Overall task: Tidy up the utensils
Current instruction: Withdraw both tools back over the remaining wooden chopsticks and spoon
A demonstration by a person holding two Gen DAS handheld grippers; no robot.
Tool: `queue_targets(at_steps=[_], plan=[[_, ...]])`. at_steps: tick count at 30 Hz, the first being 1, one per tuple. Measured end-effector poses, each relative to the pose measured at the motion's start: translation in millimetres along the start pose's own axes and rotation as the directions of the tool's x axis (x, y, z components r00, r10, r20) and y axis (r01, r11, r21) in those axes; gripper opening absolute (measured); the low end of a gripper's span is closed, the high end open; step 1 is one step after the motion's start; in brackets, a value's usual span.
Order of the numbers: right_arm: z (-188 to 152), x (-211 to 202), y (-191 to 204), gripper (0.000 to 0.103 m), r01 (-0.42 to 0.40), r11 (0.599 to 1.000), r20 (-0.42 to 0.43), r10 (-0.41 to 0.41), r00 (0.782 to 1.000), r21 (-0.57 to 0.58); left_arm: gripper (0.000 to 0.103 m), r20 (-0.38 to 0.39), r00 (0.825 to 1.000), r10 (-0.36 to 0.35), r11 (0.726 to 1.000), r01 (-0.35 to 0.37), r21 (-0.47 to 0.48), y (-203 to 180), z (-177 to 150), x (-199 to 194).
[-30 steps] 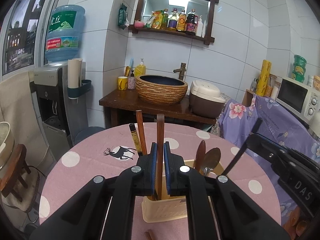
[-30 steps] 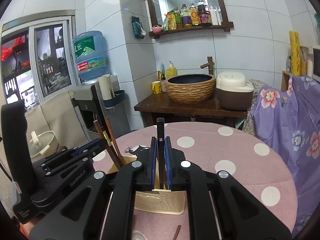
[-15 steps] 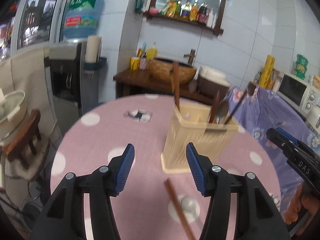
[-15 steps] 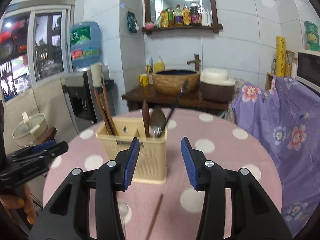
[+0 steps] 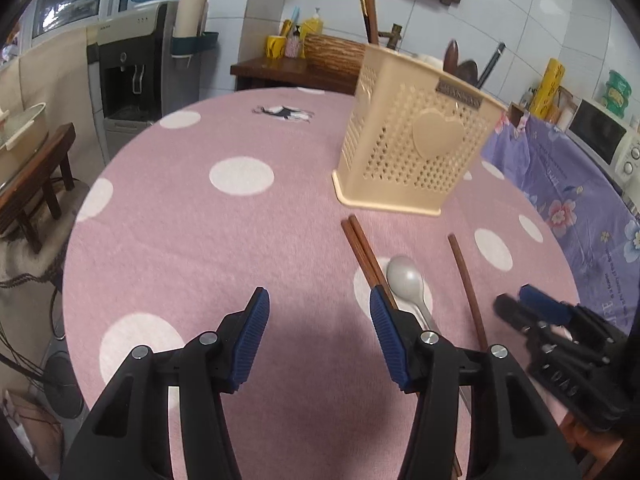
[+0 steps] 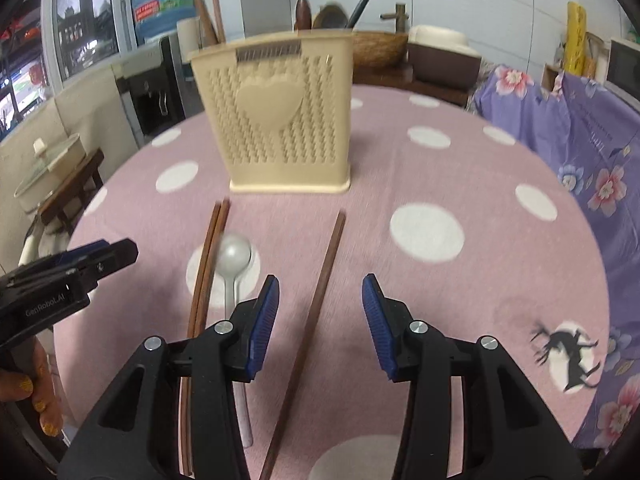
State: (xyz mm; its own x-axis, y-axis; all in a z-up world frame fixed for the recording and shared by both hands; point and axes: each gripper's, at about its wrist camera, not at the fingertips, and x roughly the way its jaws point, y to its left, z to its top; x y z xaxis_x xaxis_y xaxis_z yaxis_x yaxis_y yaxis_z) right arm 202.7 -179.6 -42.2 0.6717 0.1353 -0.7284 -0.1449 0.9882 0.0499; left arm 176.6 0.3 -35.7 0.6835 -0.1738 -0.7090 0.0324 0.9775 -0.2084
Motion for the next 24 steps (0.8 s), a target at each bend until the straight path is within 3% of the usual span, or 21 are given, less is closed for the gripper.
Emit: queue_targets(at_steps=[5, 13, 24], plan=[[-17.0, 15.3, 2.5, 0.044, 0.019, 1.0, -0.051, -0.019, 0.999, 0.003, 0.051, -0.028, 1.0, -0.015, 0.999, 0.016, 0.046, -13.8, -10.9, 4.4], [-18.0, 11.9, -13.0, 0.041, 0.091, 0.996, -0.049, -0.092, 0.995, -0.008, 0.05, -0.061, 0.998, 0.012, 0.993, -0.005, 0.119, -35.7, -24.2, 16.4], [-19.4, 9.0, -20.4, 0.037, 0.067, 0.998, -0.039, -0.067, 0.997, 0.016, 0.045, -0.074, 0.996, 0.054, 0.988, -0.042, 0.15, -47.4, -31.3, 24.0]])
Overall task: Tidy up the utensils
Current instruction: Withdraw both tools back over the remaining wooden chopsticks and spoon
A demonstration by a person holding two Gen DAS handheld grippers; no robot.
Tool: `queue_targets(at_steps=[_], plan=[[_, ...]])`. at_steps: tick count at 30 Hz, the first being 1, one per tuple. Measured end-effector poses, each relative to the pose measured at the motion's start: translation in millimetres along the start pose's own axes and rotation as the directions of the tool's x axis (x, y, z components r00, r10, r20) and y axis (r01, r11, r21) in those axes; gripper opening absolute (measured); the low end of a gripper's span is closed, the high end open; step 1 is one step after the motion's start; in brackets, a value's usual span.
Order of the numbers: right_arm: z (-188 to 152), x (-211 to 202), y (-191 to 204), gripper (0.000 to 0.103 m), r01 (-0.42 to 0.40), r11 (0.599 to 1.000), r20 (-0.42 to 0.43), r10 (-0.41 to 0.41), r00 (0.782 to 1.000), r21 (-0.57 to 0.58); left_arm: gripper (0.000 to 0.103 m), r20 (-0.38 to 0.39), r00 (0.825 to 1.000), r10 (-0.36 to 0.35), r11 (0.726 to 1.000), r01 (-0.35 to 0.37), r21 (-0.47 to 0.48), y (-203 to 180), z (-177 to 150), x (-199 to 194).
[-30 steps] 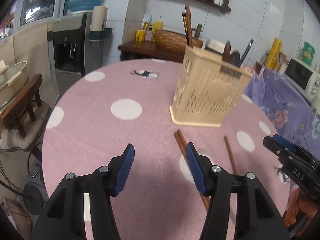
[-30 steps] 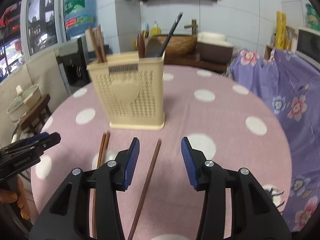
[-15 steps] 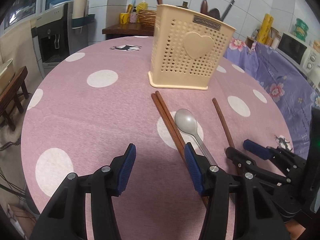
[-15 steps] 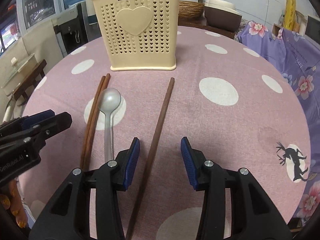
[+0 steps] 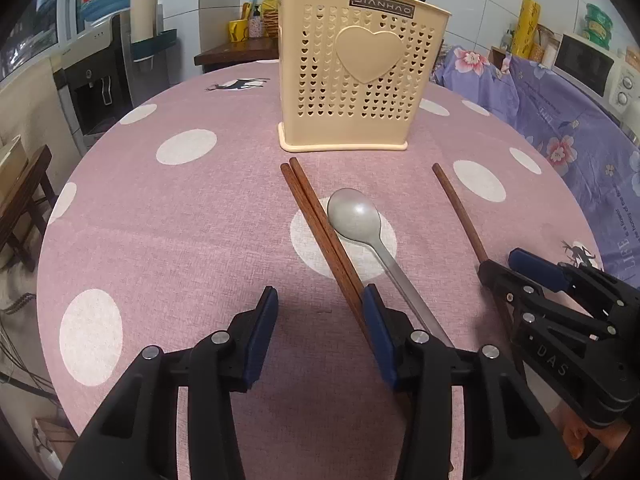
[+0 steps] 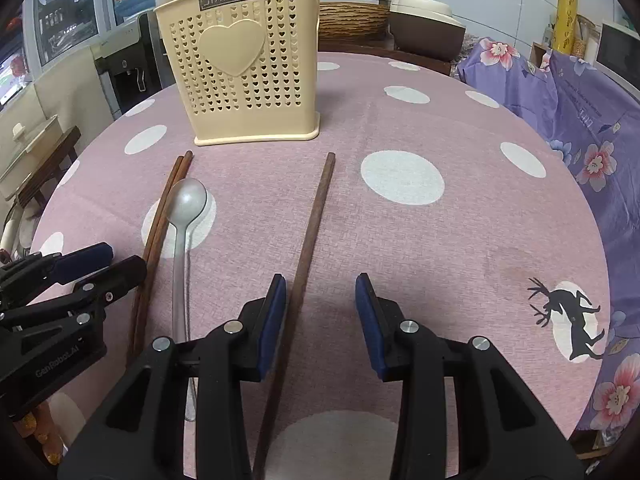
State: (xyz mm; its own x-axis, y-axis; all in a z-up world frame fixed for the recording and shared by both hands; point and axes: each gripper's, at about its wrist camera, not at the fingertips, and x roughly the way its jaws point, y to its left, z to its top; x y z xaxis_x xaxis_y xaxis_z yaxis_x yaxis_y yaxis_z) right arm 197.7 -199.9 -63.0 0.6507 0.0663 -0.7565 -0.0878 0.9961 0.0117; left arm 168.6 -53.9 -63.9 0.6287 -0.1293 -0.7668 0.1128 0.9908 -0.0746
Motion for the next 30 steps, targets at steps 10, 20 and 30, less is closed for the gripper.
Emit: queue_targets(at_steps=[10, 20, 30], plan=[[1.7, -3.2, -7.4, 0.037, -0.02, 1.0, -0.001, 0.02, 1.0, 0.016, 0.039, -0.028, 0.999, 0.018, 1.0, -0.019, -0.021, 16.2, 0.2, -4.1], [44.0, -2.2, -16.6, 0.037, -0.07, 0.997, 0.016, 0.07, 0.997, 0.037, 0.042, -0.008, 0.999, 0.038, 0.986, -0.039, -0.164, 56.8, 30.0, -4.1], [59.3, 30.2, -5.8, 0.037, -0.061, 0.998, -0.044, 0.062, 0.997, 0.035, 0.043, -0.054, 0.994, 0.098, 0.983, -0.105, -0.152, 53.5, 44.8, 27.1]])
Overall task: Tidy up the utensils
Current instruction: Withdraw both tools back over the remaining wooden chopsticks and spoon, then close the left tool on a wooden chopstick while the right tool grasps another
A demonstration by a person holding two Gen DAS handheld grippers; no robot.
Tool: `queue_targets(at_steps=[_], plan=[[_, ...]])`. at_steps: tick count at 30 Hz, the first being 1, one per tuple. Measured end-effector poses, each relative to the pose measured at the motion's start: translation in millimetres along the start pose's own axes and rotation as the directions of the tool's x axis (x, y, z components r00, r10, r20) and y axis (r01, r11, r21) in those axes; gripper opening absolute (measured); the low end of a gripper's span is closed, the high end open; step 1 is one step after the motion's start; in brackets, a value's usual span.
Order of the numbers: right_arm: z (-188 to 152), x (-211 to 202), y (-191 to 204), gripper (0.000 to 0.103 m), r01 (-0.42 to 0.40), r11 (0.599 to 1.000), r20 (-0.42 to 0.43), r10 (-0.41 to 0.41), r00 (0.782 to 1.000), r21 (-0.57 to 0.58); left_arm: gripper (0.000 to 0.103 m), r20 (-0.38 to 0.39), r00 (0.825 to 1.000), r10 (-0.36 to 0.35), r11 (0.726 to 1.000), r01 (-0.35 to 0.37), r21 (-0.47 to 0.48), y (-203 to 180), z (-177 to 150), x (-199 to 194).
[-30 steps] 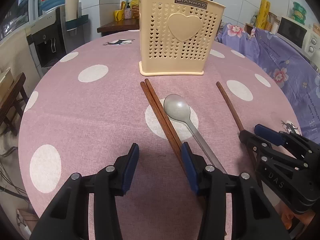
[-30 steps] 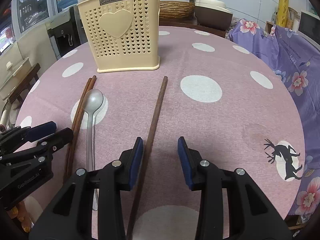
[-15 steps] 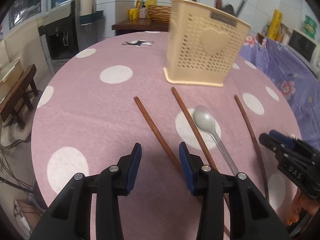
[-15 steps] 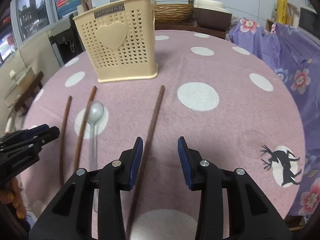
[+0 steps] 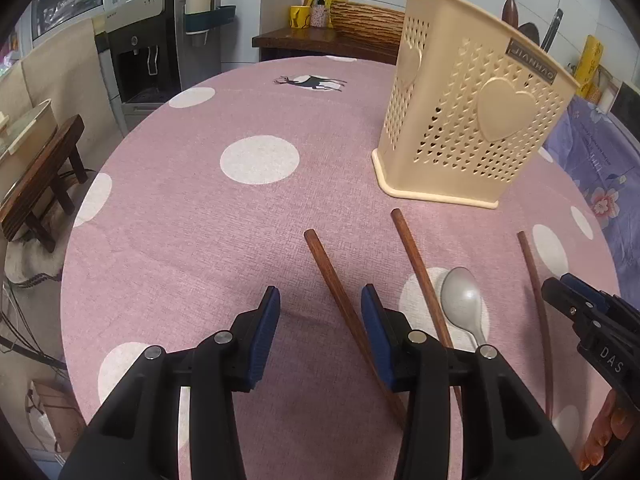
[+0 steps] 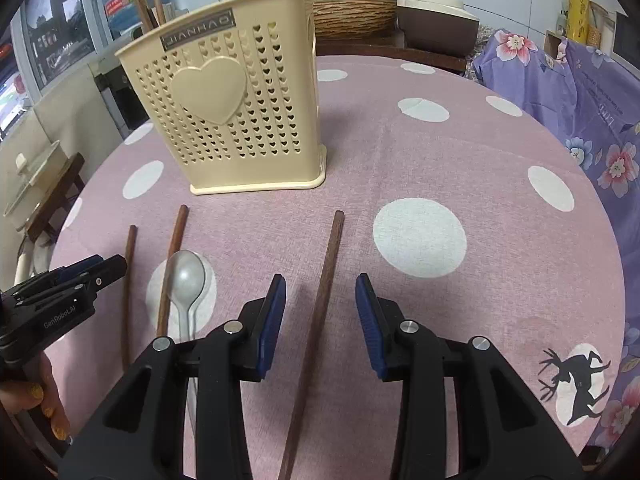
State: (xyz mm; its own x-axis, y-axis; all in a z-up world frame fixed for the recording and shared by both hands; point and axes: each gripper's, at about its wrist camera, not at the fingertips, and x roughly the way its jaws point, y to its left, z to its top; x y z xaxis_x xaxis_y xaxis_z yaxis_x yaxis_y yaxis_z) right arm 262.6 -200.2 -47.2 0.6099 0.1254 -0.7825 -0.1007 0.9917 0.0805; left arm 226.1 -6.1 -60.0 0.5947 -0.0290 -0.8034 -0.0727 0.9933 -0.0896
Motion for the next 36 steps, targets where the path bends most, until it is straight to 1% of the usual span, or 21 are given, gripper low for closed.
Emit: queue_targets(at_steps=[4, 5, 6, 7, 10, 15, 20, 27, 28, 30, 36], plan=[[3.6, 9.8, 2.7, 0.031, 0.018, 1.0, -0.012, -0.018, 1.0, -0.012, 0.039, 0.013, 1.0, 0.026, 0.999, -0.027, 0.029, -4.1, -0.2, 3.2], [4.3, 12.6, 3.0, 0.029, 0.018, 1.0, -0.017, -0.018, 1.0, -0.012, 0.037, 0.012, 1.0, 0.027, 0.999, -0.028, 0.033, -4.9, 1.0, 4.2], [5.0, 15.9, 3.5, 0.025, 0.015, 1.0, -0.023, -0.016, 1.0, -0.009, 0.032, 0.012, 1.0, 0.028, 0.999, -0.029, 0.036, -5.1, 2.5, 5.4], [5.1, 18.6, 4.0, 0.024, 0.013, 1.0, -0.028, -0.013, 1.0, -0.009, 0.029, 0.009, 1.0, 0.027, 0.999, -0.028, 0.036, -5.1, 4.5, 7.0], [7.4, 23.3, 6.8, 0.019, 0.026, 1.0, -0.023, -0.026, 0.999, -0.014, 0.022, 0.003, 1.0, 0.028, 0.998, -0.028, 0.048, -7.8, 8.9, 10.5], [15.5, 30.4, 6.4, 0.017, 0.021, 1.0, -0.025, -0.02, 0.999, 0.001, 0.021, -0.002, 1.0, 0.02, 0.997, -0.02, 0.069, -15.9, 13.2, 14.1], [16.6, 31.5, 6.9, 0.017, 0.022, 1.0, -0.024, -0.022, 0.999, -0.002, 0.021, -0.009, 1.0, -0.006, 0.998, 0.006, 0.06, -16.8, 9.7, 10.9], [16.4, 31.0, 6.2, 0.016, 0.019, 1.0, -0.02, -0.019, 1.0, 0.002, 0.021, -0.003, 1.0, -0.005, 0.998, 0.005, 0.062, -24.2, 5.7, 9.8], [15.9, 30.8, 6.2, 0.015, 0.021, 1.0, -0.018, -0.021, 1.0, 0.004, 0.018, -0.003, 1.0, -0.001, 0.998, 0.001, 0.068, -25.7, 5.5, 10.0], [15.8, 31.1, 4.8, 0.009, 0.023, 1.0, -0.014, -0.022, 1.0, 0.005, 0.013, 0.0, 1.0, 0.005, 0.997, -0.005, 0.079, -28.1, 5.6, 10.5], [16.3, 31.9, 2.4, 0.009, 0.015, 1.0, -0.013, -0.015, 1.0, 0.009, 0.012, -0.001, 1.0, 0.004, 0.996, -0.004, 0.088, -32.6, 7.8, 12.3]])
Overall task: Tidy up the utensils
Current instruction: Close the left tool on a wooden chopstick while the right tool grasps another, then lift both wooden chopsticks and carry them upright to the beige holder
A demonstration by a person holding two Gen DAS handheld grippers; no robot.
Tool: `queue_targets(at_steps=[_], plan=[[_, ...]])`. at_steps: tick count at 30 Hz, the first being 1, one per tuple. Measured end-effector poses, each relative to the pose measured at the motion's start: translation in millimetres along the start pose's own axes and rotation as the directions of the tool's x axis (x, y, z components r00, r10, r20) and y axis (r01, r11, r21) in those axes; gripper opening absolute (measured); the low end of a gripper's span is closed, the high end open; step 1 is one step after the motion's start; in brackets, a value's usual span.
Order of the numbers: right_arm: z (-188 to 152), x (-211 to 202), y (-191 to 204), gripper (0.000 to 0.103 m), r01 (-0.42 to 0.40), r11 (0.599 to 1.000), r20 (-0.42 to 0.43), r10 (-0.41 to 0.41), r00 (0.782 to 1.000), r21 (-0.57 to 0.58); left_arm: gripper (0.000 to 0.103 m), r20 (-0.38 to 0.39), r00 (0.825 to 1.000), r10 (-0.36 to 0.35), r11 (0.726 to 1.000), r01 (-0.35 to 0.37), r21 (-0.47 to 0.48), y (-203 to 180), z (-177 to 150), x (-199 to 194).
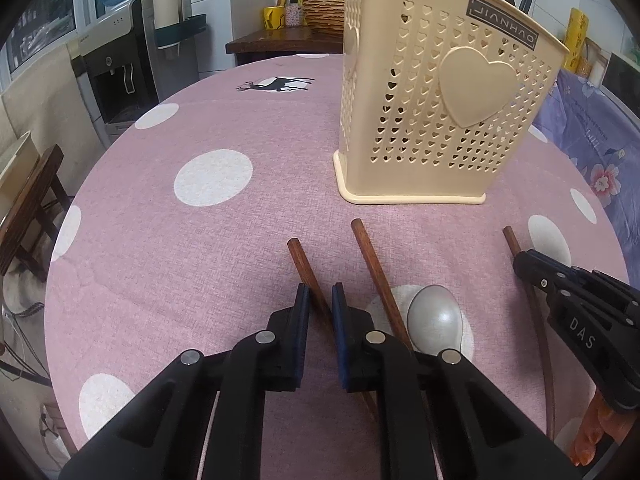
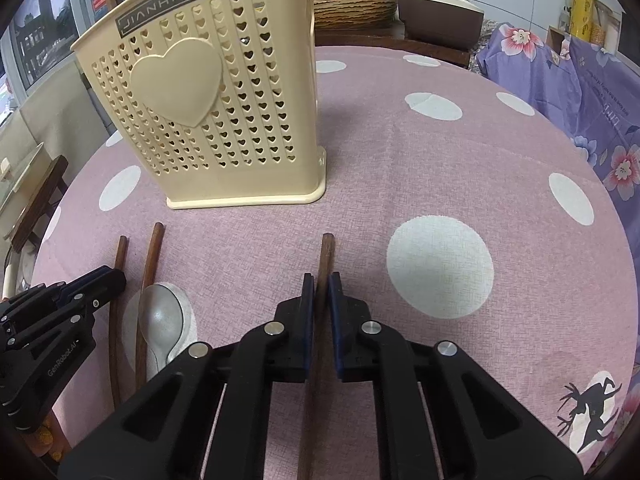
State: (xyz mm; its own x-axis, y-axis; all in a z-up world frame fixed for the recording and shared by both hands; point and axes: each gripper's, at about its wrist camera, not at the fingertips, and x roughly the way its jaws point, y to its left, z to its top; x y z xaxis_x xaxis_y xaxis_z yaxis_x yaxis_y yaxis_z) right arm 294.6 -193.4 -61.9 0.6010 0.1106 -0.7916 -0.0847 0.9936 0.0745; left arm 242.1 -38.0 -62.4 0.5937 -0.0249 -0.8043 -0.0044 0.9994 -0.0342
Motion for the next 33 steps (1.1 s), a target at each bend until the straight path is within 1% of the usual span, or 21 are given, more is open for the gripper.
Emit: queue_targets(at_steps=[4, 8, 10, 14, 17, 19, 21, 22, 25, 28, 31, 33], plan=[[-0.2, -0.2, -1.5, 0.008, -0.009, 1.0, 0.005, 0.009, 1.0, 0.009, 0.012, 0.006, 1.0, 0.005, 1.0, -0.005, 0.008, -1.5, 1.6, 1.0], [-0.6, -3.9, -3.2, 0.008, -0.031, 0.999, 0.021, 0.031, 0.999, 0.02, 0.01, 0.01, 1.0, -0.012, 1.0, 0.012, -0.007, 1.0, 2.7, 0.1], [0.4, -11.3, -4.7, 0.008, -0.041, 0.999, 0.045, 0.04, 0.998, 0.026, 0.008, 0.025, 0.999, -0.025, 1.0, 0.025, -0.015, 2.8, 4.7, -3.2], [1.8, -33.5, -9.6, 0.007, -0.1, 0.994, 0.103, 0.095, 0.99, 0.047, 0.007, 0.079, 0.995, -0.054, 0.998, 0.057, -0.033, 10.5, 11.4, -21.3], [3.6, -56.9, -13.0, 0.007, -0.136, 0.989, 0.161, 0.126, 0.979, 0.051, 0.007, 0.134, 0.987, -0.084, 0.995, 0.091, -0.045, 17.2, 18.6, -43.1], [6.0, -76.9, -14.2, 0.007, -0.155, 0.987, 0.208, 0.143, 0.968, 0.04, 0.007, 0.178, 0.979, -0.1, 0.993, 0.109, -0.043, 20.7, 23.4, -61.7], [9.2, -96.2, -15.8, 0.007, -0.171, 0.985, 0.251, 0.158, 0.955, 0.031, 0.007, 0.223, 0.968, -0.117, 0.991, 0.129, -0.04, 24.1, 28.9, -80.8], [10.9, -106.1, -16.5, 0.007, -0.18, 0.983, 0.273, 0.167, 0.947, 0.025, 0.002, 0.243, 0.962, -0.122, 0.99, 0.136, -0.039, 25.4, 31.0, -89.5], [15.5, -136.8, -17.2, 0.007, -0.199, 0.98, 0.336, 0.187, 0.923, 0.002, 0.002, 0.305, 0.942, -0.137, 0.988, 0.153, -0.028, 29.5, 38.0, -115.0], [21.3, -159.1, -16.2, 0.007, -0.209, 0.978, 0.376, 0.201, 0.905, -0.02, 0.002, 0.342, 0.929, -0.139, 0.988, 0.155, -0.019, 31.0, 44.1, -130.1], [22.9, -166.9, -15.0, 0.007, -0.195, 0.98, 0.387, 0.19, 0.902, -0.028, 0.002, 0.341, 0.93, -0.134, 0.988, 0.152, -0.024, 34.5, 45.4, -129.8], [21.1, -168.7, -14.9, 0.007, -0.189, 0.982, 0.39, 0.184, 0.902, -0.025, 0.002, 0.323, 0.937, -0.136, 0.986, 0.16, -0.048, 40.2, 44.4, -123.5]])
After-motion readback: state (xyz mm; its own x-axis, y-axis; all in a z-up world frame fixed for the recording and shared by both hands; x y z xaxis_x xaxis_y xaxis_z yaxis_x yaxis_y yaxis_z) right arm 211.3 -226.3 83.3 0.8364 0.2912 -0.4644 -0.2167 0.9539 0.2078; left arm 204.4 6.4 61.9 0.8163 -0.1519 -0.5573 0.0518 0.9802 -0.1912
